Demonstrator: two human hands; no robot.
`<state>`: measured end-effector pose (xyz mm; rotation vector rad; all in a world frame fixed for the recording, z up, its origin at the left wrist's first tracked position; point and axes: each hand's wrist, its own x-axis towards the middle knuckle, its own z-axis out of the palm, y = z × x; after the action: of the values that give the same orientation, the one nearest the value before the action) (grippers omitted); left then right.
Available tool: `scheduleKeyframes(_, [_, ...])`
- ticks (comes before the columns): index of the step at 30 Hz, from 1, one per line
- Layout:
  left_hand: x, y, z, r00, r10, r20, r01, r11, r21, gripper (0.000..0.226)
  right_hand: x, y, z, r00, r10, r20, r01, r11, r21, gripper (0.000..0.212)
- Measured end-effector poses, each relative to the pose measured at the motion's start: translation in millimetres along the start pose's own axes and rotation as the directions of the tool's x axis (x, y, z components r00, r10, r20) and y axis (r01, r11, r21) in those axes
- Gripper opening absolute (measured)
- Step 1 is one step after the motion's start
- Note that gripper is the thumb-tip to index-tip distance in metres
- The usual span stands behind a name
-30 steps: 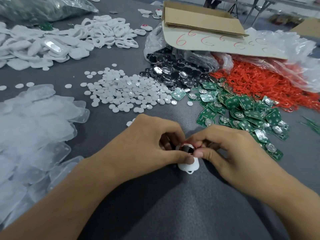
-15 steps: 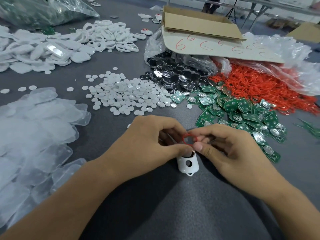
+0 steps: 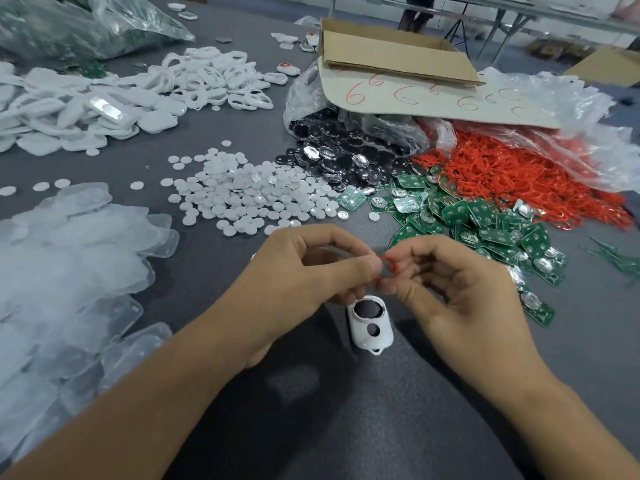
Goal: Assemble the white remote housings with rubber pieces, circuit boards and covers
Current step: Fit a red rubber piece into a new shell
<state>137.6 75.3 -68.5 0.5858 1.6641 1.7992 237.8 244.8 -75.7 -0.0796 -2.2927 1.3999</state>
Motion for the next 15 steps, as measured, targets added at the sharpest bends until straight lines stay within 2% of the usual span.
scheduleKeyframes(4, [0.6,2.7,-0.2,0.999,-0.025,0.033,0.026,0.999,-0.030,0.002,-0.6,-2.6,3.2,1.000,-0.011,0.022,0.010,1.000,0.030,0.026])
scheduleKeyframes(10, [0.3,2.6,0.9,0.998,0.031,0.047,-0.035,0.996,0.085,0.009,0.5,-3.9,5.2,0.991,-0.137,-0.004,0.135,0.980,-0.146,0.020])
scheduleKeyframes(13, [0.3,1.7,1.6,0.999,0.051,0.020,-0.052,0.996,0.072,0.006,1.4,-6.3,3.5,0.972,-0.236,-0.003,0.227,0.939,-0.260,0.022])
scheduleKeyframes(15, [0.3,2.2,-0.6,0.998,0.049,0.035,-0.053,0.991,0.120,0.006,1.2,-6.8,0.9,0.972,-0.234,0.010,0.225,0.923,-0.311,0.022])
